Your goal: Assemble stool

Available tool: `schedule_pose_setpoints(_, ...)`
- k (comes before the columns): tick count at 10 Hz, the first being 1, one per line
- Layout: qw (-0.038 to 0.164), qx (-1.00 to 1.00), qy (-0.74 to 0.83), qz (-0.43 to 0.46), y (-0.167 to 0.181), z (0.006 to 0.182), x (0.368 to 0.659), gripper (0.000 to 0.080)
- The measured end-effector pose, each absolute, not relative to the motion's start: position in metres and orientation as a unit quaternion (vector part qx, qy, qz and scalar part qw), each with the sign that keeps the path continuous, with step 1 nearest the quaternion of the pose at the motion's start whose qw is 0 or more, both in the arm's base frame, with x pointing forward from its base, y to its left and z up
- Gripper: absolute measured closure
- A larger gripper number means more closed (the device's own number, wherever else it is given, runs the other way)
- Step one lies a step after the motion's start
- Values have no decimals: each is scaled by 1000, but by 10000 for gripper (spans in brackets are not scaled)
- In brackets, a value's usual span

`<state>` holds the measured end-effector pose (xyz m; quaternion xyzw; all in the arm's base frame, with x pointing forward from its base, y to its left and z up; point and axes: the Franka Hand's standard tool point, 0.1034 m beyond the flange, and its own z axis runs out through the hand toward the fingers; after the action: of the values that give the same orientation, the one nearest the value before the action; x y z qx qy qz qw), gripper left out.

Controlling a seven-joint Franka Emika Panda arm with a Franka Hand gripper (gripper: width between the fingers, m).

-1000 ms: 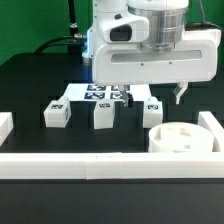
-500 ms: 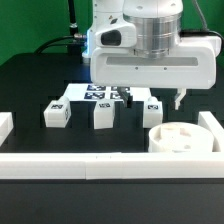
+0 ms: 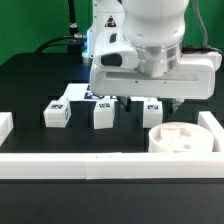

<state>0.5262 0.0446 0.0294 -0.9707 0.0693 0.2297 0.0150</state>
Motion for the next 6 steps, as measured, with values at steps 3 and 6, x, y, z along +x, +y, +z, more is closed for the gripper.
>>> schedule_pose_setpoints(3, 9, -939, 67, 337, 43, 30, 519, 150)
schedule_pose_setpoints(6, 4, -895, 59, 443, 43, 29, 510, 150)
